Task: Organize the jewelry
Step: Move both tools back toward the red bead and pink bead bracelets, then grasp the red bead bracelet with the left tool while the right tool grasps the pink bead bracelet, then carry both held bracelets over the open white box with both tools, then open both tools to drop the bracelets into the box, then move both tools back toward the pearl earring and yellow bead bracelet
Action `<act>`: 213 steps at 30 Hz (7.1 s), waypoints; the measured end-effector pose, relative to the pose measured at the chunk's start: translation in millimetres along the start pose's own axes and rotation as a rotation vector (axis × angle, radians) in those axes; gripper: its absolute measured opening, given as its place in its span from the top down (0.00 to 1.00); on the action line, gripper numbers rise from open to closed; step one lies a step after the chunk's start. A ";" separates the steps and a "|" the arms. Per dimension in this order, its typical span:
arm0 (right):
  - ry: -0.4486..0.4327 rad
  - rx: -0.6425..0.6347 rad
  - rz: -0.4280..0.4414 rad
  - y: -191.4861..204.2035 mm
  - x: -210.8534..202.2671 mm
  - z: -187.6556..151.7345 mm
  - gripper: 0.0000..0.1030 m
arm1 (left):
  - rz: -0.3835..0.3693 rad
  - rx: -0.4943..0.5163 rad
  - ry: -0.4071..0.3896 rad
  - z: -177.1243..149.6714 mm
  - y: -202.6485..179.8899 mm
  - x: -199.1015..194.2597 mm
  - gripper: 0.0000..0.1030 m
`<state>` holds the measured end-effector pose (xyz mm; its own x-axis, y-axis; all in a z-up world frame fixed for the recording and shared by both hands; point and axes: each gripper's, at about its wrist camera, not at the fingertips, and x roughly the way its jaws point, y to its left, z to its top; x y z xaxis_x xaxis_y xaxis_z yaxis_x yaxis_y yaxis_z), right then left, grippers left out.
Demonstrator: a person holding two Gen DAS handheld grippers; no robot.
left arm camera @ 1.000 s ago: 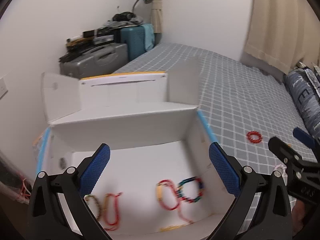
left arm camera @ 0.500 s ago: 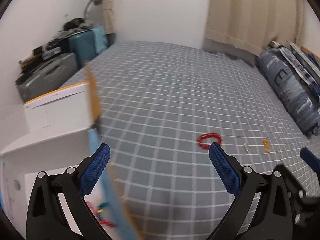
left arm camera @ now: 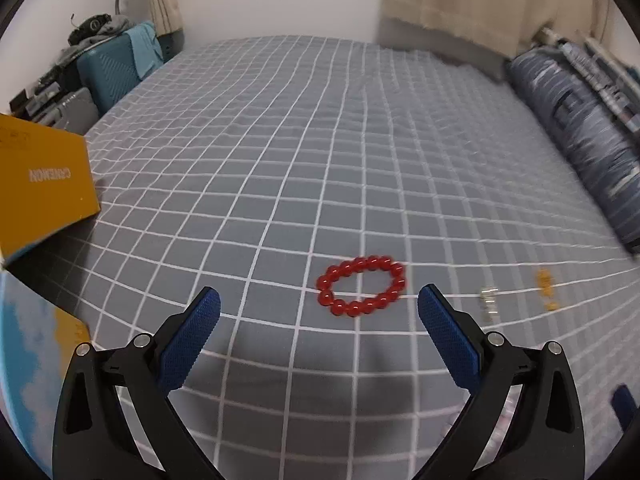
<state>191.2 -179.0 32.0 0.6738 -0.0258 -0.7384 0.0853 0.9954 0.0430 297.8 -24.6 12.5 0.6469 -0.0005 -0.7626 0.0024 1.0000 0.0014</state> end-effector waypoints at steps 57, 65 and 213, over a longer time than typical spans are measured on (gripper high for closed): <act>0.160 0.011 -0.019 -24.7 74.1 -40.2 0.90 | 0.032 0.015 0.094 -15.9 -0.6 77.2 0.87; 0.140 0.013 -0.017 -22.3 65.3 -35.3 0.91 | 0.028 0.022 0.115 -13.9 0.5 63.3 0.87; -0.058 -0.381 0.420 286.2 -87.9 22.4 0.07 | 0.226 -0.300 -0.010 -104.6 330.3 -205.2 0.06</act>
<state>172.8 106.1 124.3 0.6330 0.3854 -0.6714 -0.4626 0.8837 0.0711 86.1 306.1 101.8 0.6129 0.2213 -0.7585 -0.3637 0.9312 -0.0222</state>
